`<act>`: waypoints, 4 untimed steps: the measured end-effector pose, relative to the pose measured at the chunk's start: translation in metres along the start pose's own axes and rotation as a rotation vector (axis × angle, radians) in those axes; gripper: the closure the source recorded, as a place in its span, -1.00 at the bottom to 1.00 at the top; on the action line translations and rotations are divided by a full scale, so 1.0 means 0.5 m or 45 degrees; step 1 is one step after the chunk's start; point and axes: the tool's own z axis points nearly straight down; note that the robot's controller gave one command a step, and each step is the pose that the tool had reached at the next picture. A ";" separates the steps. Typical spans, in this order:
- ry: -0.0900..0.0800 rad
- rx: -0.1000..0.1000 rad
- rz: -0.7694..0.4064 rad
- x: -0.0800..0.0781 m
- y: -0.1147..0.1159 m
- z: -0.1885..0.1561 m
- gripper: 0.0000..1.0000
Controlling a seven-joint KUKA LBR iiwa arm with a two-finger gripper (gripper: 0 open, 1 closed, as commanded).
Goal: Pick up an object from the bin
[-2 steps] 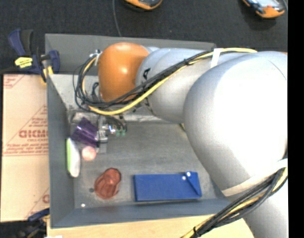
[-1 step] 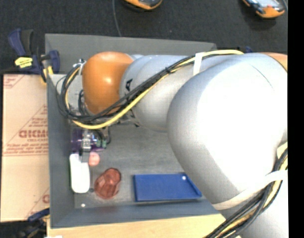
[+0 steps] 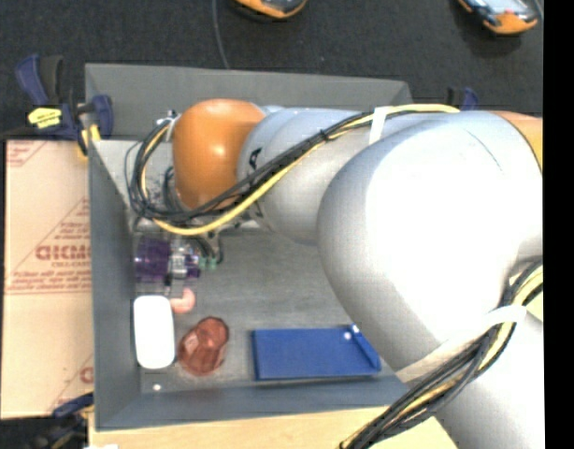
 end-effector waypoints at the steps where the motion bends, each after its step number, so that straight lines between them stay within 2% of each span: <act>1: 0.012 -0.005 0.026 0.031 0.052 -0.004 1.00; 2: 0.013 -0.005 0.027 0.032 0.051 -0.007 1.00; 3: 0.009 -0.009 0.027 0.028 0.051 -0.060 1.00; 4: 0.007 -0.010 0.027 0.027 0.051 -0.079 1.00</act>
Offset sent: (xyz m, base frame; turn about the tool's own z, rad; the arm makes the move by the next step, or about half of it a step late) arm 0.0000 0.0000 0.0000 0.0000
